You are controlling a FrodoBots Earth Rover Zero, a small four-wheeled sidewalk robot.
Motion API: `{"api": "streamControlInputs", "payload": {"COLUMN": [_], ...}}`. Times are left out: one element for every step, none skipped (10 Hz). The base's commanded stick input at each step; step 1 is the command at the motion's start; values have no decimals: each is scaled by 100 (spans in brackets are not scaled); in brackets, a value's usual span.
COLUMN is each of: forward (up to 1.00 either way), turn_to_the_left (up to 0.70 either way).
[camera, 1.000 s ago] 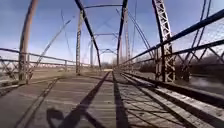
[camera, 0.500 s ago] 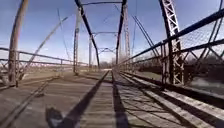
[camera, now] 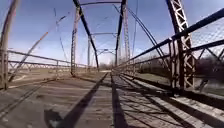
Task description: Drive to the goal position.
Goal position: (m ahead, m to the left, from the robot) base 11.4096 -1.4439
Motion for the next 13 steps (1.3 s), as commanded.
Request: {"api": "streamControlInputs", "payload": {"forward": [100,100,100,100,100,100,100,100,100,100,100,100,100], "turn_to_the_left": [0,0,0,0,0,0,0,0,0,0,0,0,0]}}
